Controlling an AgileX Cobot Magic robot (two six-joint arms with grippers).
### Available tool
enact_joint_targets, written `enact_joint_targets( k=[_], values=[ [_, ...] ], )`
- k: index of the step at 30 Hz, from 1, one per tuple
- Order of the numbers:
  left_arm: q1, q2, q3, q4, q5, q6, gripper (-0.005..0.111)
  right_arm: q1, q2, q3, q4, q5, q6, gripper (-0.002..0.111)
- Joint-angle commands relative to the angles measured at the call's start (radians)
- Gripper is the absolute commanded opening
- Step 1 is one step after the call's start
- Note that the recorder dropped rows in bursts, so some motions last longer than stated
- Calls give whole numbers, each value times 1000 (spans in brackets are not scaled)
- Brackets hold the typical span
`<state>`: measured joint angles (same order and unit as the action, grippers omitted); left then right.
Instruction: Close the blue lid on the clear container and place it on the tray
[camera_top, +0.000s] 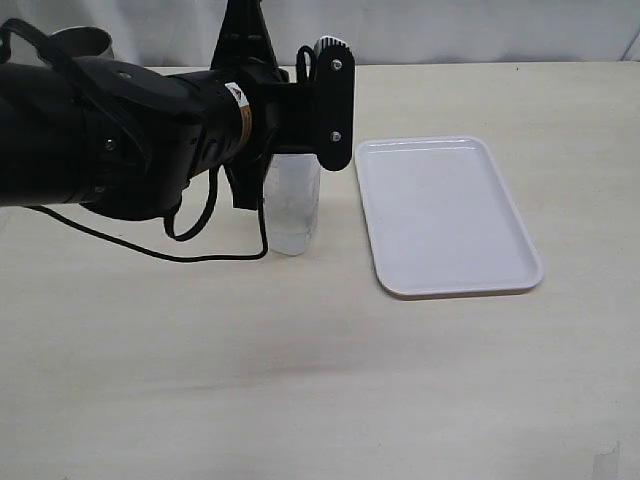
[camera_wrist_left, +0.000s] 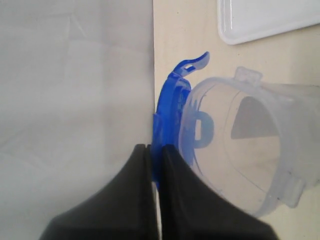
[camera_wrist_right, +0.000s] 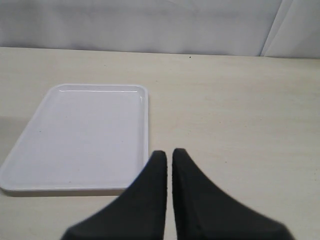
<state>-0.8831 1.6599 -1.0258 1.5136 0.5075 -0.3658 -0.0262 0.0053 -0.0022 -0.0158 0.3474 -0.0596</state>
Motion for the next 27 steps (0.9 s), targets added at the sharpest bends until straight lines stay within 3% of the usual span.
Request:
enact_joint_targets(
  k=[1, 27],
  values=[
    [-2, -2, 6, -16, -2, -6, 0, -6, -5, 2, 1, -5, -1, 4],
    [-2, -2, 57, -48, -31, -1, 0, -6, -5, 2, 1, -5, -1, 4]
  ],
)
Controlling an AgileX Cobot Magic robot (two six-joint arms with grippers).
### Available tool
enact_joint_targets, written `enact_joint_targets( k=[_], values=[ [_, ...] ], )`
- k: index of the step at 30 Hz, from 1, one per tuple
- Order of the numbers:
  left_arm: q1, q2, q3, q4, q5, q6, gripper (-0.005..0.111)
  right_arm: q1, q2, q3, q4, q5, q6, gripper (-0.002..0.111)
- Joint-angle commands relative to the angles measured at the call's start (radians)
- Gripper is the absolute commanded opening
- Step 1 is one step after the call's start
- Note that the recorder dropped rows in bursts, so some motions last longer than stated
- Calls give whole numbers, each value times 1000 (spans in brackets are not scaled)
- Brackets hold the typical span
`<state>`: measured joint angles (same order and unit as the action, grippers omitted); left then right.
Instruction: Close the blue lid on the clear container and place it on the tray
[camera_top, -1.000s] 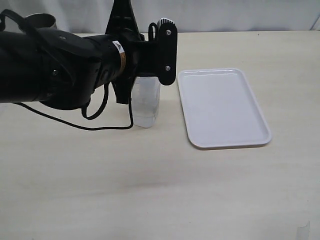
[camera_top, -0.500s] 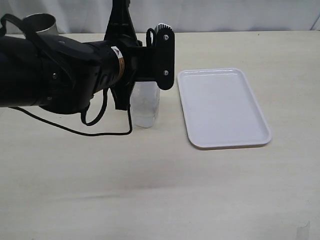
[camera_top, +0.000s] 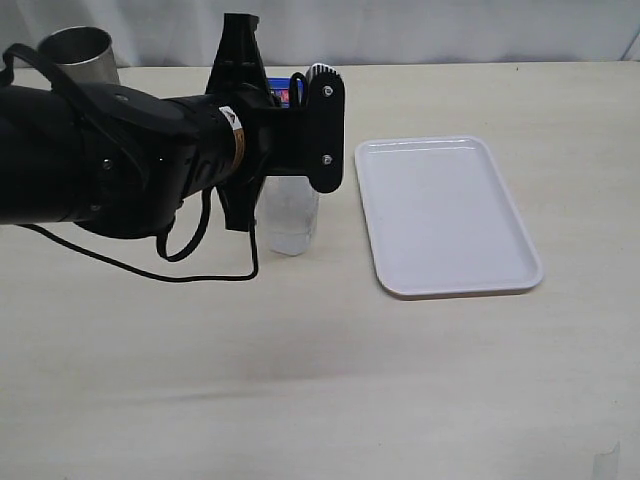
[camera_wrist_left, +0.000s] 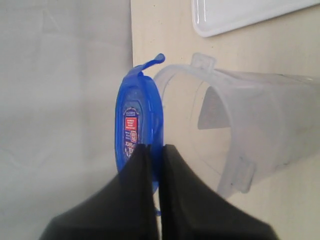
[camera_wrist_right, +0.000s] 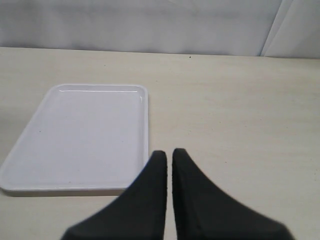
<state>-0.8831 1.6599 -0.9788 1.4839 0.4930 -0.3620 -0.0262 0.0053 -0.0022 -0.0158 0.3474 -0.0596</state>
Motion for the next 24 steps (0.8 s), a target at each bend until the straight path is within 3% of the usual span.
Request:
enact_joint_targets(
  k=[1, 24],
  values=[
    [-2, -2, 12, -22, -16, -5, 0, -6, -5, 2, 1, -5, -1, 4],
    [-2, -2, 12, -16, 29, -6, 0, -6, -5, 2, 1, -5, -1, 4]
  ],
)
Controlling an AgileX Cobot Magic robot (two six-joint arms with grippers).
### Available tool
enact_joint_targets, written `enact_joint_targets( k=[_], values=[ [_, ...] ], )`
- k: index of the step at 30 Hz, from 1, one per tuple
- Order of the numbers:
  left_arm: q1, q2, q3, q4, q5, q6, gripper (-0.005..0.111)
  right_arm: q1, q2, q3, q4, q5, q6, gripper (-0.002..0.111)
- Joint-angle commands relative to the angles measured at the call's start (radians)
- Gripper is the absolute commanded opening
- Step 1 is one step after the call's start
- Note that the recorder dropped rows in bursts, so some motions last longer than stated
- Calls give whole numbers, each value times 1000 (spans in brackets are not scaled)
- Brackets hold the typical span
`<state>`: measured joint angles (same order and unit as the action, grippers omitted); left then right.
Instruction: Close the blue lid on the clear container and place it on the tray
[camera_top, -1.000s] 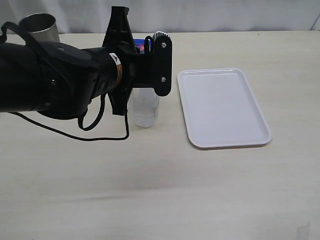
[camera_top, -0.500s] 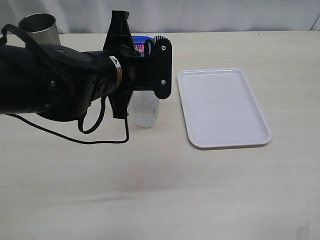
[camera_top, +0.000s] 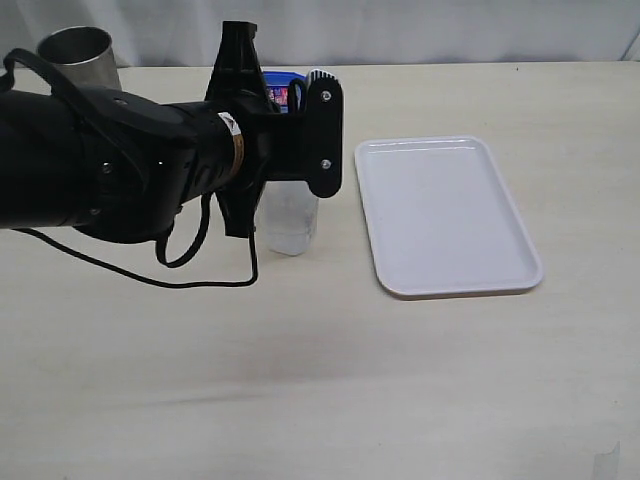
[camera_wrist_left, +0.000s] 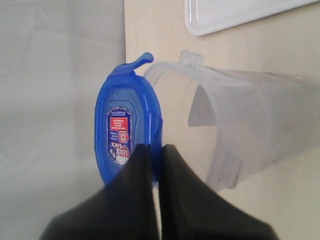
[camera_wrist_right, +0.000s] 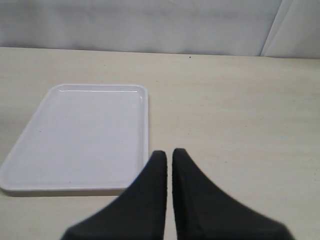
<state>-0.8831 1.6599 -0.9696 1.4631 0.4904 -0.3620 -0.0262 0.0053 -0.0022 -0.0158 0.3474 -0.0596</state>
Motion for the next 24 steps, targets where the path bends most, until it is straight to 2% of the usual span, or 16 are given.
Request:
enact_joint_targets(
  k=[1, 11, 16, 24],
  values=[
    [-2, -2, 3, 7, 31, -6, 0, -6, -5, 2, 1, -5, -1, 4],
    [-2, -8, 3, 27, 29, -6, 0, -6, -5, 2, 1, -5, -1, 4],
    [-2, -64, 3, 43, 5, -7, 0, -6, -5, 2, 1, -5, -1, 4],
    [-2, -82, 3, 10, 2, -5, 0, -6, -5, 2, 1, -5, -1, 4]
  ],
)
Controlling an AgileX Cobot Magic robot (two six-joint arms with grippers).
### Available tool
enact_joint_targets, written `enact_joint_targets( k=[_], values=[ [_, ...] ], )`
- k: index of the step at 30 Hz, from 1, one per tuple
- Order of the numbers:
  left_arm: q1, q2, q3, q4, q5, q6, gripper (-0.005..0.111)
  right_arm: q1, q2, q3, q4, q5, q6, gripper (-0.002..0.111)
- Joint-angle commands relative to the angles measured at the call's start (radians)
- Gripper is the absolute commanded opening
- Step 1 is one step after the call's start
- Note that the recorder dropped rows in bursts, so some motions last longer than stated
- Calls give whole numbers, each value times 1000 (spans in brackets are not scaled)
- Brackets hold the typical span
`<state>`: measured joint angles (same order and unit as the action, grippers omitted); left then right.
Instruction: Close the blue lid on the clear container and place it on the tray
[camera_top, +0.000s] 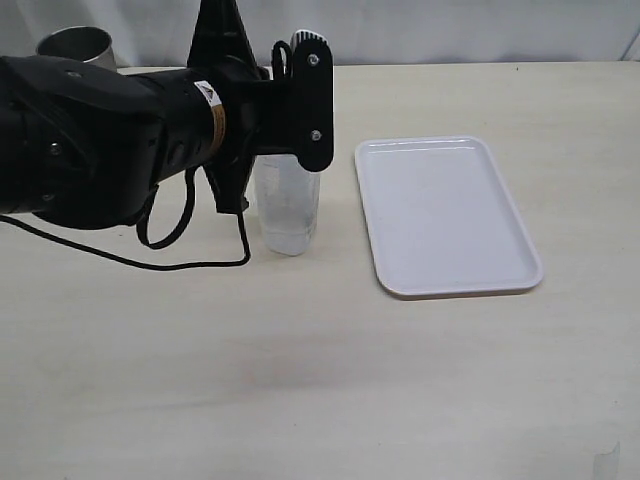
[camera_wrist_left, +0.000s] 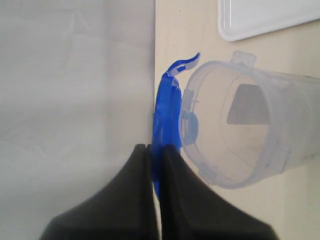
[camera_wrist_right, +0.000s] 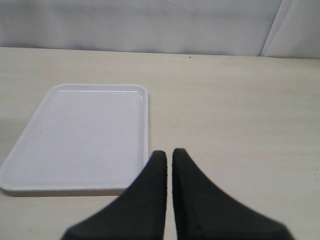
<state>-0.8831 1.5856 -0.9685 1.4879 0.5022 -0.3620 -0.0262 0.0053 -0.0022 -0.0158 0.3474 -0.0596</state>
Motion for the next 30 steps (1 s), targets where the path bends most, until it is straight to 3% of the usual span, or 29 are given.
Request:
enact_joint_targets(
  k=[1, 9, 16, 23, 30],
  values=[
    [-2, -8, 1, -15, -8, -5, 0, -6, -5, 2, 1, -5, -1, 4],
    [0, -8, 1, 79, -30, -14, 0, -6, -5, 2, 1, -5, -1, 4],
    [9, -8, 1, 227, -27, -141, 0, -6, -5, 2, 1, -5, -1, 4],
    [89, -8, 1, 227, -33, -196, 0, -6, -5, 2, 1, -5, -1, 4],
    [89, -8, 1, 241, -38, -196, 0, -6, -5, 2, 1, -5, -1, 4]
  ],
)
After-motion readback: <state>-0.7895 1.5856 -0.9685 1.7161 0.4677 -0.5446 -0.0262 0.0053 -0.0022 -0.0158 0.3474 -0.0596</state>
